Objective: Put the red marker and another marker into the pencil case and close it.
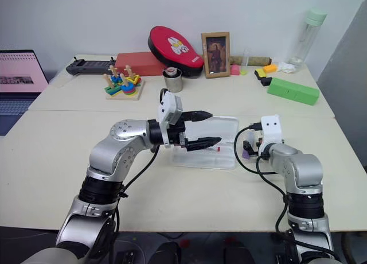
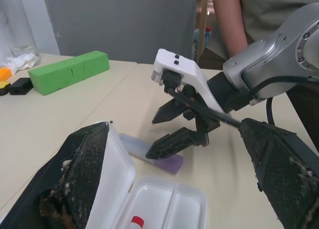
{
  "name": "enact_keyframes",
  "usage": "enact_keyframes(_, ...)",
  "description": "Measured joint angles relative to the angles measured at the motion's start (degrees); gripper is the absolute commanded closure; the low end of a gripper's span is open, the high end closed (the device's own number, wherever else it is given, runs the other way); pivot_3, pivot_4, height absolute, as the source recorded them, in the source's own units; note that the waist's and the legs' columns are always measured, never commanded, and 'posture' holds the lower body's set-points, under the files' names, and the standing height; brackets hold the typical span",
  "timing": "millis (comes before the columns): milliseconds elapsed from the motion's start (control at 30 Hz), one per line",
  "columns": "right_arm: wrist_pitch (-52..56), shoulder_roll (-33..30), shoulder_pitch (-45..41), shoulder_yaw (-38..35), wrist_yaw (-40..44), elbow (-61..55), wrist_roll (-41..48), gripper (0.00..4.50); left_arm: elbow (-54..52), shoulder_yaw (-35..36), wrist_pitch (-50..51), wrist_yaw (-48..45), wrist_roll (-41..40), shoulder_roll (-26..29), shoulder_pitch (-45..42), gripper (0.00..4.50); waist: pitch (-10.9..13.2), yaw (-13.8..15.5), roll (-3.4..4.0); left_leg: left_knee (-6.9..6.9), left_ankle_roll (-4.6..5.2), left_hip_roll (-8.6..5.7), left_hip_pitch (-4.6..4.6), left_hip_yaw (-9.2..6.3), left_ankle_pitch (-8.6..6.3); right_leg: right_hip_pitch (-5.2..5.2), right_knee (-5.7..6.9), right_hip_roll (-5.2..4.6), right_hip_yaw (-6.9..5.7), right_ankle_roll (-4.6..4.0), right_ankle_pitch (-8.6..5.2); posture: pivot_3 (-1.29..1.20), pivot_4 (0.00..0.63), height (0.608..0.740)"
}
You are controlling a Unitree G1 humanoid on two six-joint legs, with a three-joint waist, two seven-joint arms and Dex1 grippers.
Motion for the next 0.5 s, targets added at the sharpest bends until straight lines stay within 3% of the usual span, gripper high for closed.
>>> enact_keyframes(133,-0.6,1.2,0.3,2.2,0.0,0.7,-1.4,0.00,0.0,-0.1,0.1,0.0,0.0,0.6,0.0,0.05,0.0,0.0,0.01,-0.03,0.00,0.00,0.00,0.00,0.00,-0.01,-0.01,0.00,0.00,0.00,0.00,0.00,0.150,0.740)
enact_keyframes(500,-3.1,1.4,1.1,4.3,1.0,1.6,-2.5,2.34,0.0,-0.1,-0.2,1.4,0.0,0.6,0.0,0.00,0.0,0.1,0.00,0.01,0.01,0.00,0.02,-0.01,0.00,0.05,-0.02,-0.01,0.00,0.04,0.02,0.00,0.150,0.740)
